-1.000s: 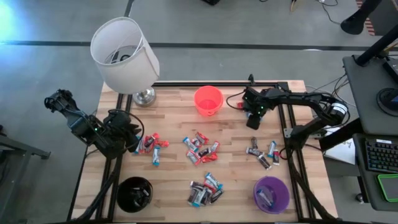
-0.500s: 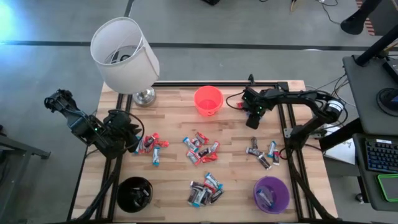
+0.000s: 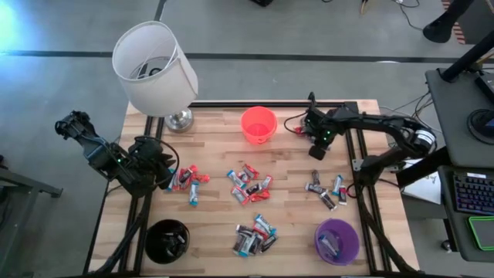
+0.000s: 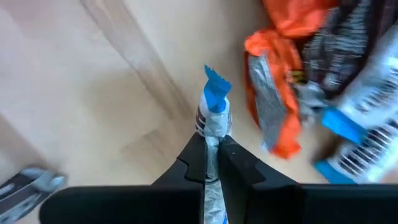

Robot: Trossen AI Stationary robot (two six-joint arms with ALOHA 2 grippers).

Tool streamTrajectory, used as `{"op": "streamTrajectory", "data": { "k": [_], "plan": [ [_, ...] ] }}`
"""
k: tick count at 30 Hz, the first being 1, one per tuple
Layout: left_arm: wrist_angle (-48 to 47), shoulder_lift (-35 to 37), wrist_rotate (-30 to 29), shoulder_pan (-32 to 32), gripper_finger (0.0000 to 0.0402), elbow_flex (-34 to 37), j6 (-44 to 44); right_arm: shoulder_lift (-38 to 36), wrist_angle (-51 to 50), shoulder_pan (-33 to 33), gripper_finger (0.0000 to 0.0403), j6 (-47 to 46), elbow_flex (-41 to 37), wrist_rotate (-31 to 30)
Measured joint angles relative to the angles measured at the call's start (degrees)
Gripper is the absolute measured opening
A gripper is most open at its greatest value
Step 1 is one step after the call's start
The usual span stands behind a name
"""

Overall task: Organize candy in baskets
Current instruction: Put the white chocolate into the purple bucket

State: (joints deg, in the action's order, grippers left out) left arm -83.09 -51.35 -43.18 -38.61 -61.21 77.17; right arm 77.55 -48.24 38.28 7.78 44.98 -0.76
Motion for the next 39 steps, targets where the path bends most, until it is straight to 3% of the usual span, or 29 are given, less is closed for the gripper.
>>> {"op": "streamTrajectory", "data": {
  "k": [7,17,24,39],
  "plan": [
    [0.02,0.0,0.22,0.0,0.0081,0.0,-0.02,-4.96,-6.98,-0.94,0.0013,-7.1,4.55,5.52],
    [0.54,0.0,1.88,0.0,0.0081,0.0,-1.73,-9.33,-20.26,-7.06,0.0013,-18.67,12.28,5.81],
    [0.59,0.0,1.88,0.0,0.0081,0.0,-3.44,-12.44,-23.64,-12.84,0.0013,-26.8,14.98,7.6],
    [0.9,0.01,1.86,-0.02,0.0081,0.0,-5.14,-17.85,-25.56,-36.4,0.0013,-54.26,22.0,8.75]
  ]
}}
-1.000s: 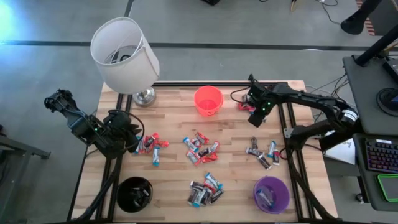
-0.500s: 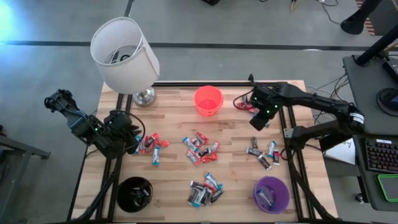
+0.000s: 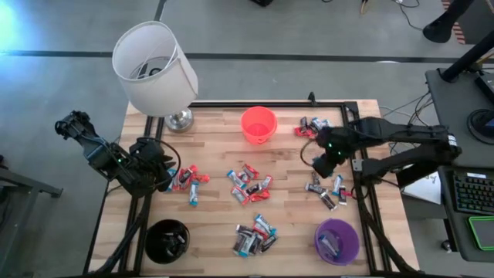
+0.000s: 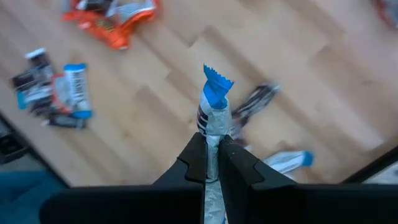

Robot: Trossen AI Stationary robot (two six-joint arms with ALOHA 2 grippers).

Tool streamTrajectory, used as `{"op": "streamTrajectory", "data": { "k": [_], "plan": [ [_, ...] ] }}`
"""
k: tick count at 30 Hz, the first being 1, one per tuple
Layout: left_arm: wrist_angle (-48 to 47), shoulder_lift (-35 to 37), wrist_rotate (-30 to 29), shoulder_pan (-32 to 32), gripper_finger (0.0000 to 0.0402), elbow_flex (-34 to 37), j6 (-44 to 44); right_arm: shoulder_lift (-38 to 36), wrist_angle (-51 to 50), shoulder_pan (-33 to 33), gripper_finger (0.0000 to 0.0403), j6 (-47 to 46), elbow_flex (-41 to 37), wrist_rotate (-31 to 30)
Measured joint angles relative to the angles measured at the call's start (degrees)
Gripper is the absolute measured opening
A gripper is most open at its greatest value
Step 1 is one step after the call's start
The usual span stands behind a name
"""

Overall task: Organize candy in baskets
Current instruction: Put the white chocolate into the purple bucket

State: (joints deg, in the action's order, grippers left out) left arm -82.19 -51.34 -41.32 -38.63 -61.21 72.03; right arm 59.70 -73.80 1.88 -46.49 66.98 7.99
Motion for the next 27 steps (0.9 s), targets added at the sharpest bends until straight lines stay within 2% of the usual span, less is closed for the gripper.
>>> {"op": "streamTrajectory", "data": {
  "k": [8,15,21,27],
  "plan": [
    [0.2,0.01,0.0,0.02,0.0081,0.0,-0.96,1.65,0.8,-17.28,0.0013,-17.49,1.16,-0.44],
    [2.15,0.0,-0.01,0.01,0.0081,0.0,-5.03,6.06,6.58,-30.89,0.0013,-29.48,1.16,-0.48],
    [2.93,0.0,-0.01,0.0,0.0081,0.0,-7.29,10.01,12.43,-38.38,0.0013,-37.6,1.39,-0.51],
    [2.93,-0.01,0.0,0.0,0.0081,0.0,-7.53,13.76,13.06,-43.48,0.0013,-44.12,4.35,-0.54]
  ]
}}
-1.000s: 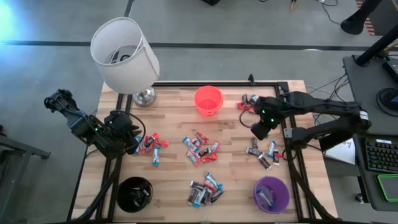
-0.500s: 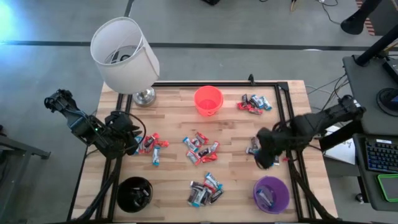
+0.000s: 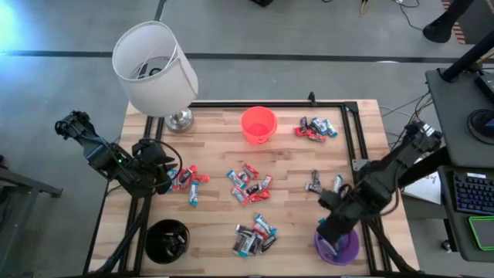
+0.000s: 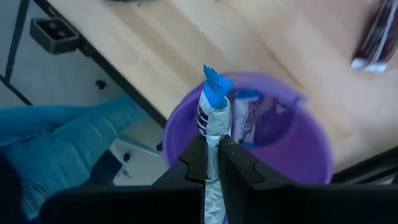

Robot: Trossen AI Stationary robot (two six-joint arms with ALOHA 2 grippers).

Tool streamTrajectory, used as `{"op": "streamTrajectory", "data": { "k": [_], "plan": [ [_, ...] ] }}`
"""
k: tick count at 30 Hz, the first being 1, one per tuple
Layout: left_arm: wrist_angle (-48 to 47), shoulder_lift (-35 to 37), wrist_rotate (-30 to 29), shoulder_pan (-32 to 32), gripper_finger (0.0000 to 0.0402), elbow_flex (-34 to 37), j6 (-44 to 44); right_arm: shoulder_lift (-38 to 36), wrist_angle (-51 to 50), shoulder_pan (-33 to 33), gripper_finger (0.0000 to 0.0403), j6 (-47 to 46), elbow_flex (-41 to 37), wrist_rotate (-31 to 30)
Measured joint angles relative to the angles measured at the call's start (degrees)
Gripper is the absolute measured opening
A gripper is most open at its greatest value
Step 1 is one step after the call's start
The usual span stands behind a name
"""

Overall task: Organize candy in baskets
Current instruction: Put the white chocolate into the purple bucket

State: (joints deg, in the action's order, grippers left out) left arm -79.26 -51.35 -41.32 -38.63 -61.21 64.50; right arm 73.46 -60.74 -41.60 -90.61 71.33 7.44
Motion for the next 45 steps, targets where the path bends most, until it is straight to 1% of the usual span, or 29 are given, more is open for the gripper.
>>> {"op": "streamTrajectory", "data": {
  "k": [5,10,15,19,23,30,33,37,42,45],
  "plan": [
    [0.02,0.02,0.24,0.0,0.0081,0.0,-1.04,3.39,-0.05,-2.92,0.0013,-1.83,3.0,-0.01],
    [0.0,0.01,0.28,-0.02,0.0081,0.0,-1.06,6.01,-1.15,-3.62,0.0013,-1.48,5.39,0.02],
    [0.11,0.02,0.31,-0.04,0.0081,0.0,-2.97,7.69,-6.98,-3.55,0.0013,-1.77,7.11,0.06],
    [0.66,0.0,0.48,-0.04,0.0081,0.0,-3.73,7.34,-9.26,-3.55,0.0017,-4.55,7.12,1.43],
    [1.69,0.0,2.46,-0.04,0.0081,0.0,-5.27,6.88,-9.37,-3.55,0.0048,-4.88,7.12,3.38],
    [2.16,-0.05,3.34,-0.02,0.0084,0.0,-5.54,6.87,-9.47,-3.66,0.0122,-2.58,7.12,3.3],
    [2.16,-0.05,3.36,-0.02,0.0095,0.0,-5.51,6.87,-10.49,-3.66,0.0141,-0.81,7.12,1.84],
    [2.16,-0.05,3.39,0.02,0.0119,0.0,-4.95,6.83,-16.08,-2.94,0.0156,0.29,7.12,-4.1],
    [2.15,-0.05,4.16,0.02,0.0139,0.0,-1.12,6.76,-23.99,0.08,0.0158,-2.51,7.12,-12.14],
    [2.12,-0.43,4.2,0.02,0.014,0.0,2.67,6.57,-24.67,2.92,0.0155,-1.31,7.12,-16.16]
  ]
}}
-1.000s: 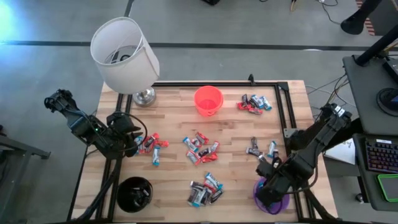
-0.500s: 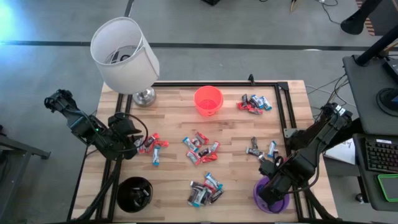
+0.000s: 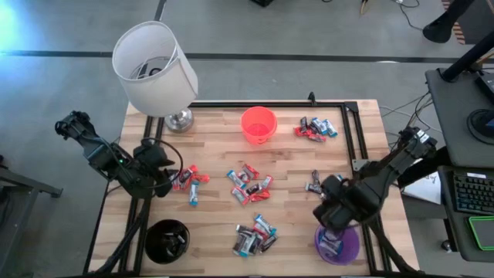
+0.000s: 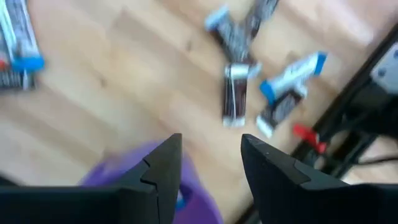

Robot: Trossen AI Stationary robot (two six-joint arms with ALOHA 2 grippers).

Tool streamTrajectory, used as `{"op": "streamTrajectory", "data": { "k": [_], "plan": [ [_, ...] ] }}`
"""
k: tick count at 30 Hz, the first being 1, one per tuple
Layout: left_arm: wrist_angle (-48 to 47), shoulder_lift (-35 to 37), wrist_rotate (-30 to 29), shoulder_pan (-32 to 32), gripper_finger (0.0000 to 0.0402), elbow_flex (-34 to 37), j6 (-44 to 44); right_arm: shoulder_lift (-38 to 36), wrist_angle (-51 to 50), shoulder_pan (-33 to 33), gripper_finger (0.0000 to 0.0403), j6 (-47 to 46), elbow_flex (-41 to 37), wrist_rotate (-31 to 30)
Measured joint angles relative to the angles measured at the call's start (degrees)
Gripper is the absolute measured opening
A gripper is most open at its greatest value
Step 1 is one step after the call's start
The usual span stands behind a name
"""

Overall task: Organize candy in baskets
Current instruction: Put the white chocolate into the purple bucket

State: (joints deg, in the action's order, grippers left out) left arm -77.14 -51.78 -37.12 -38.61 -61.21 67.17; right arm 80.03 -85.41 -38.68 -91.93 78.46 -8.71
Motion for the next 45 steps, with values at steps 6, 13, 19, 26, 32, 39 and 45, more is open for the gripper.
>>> {"op": "streamTrajectory", "data": {
  "k": [6,13,19,26,32,39,45],
  "plan": [
    [-0.16,-3.02,0.05,0.0,0.013,0.0,8.79,-1.03,0.36,7.32,0.0155,8.18,0.0,-5.06],
    [-2.52,-7.99,2.88,0.0,0.0123,0.0,21.32,-4.39,0.02,16.93,0.0153,20.44,0.0,-8.42],
    [-4.83,-11.91,6.39,0.09,0.0123,0.41,33.6,-7.49,0.21,24.73,0.0155,31.26,0.0,-8.43],
    [-4.67,-17.26,10.82,1.04,0.0123,0.57,40.96,-8.44,0.46,32.21,0.0154,42.41,-0.02,-8.44],
    [-0.52,-22.28,12.82,2.35,0.0123,0.61,43.09,-7.8,0.71,36.48,0.0157,50.3,-0.02,-8.43],
    [3.79,-26.68,17.91,3.38,0.0123,1.93,42.95,-7.91,0.79,38.67,0.0157,53.27,-0.02,-8.44],
    [17.93,-25.93,23.4,4.94,0.0123,9.91,39.89,-7.93,0.85,38.63,0.0151,55.2,-0.02,-8.28]
  ]
}}
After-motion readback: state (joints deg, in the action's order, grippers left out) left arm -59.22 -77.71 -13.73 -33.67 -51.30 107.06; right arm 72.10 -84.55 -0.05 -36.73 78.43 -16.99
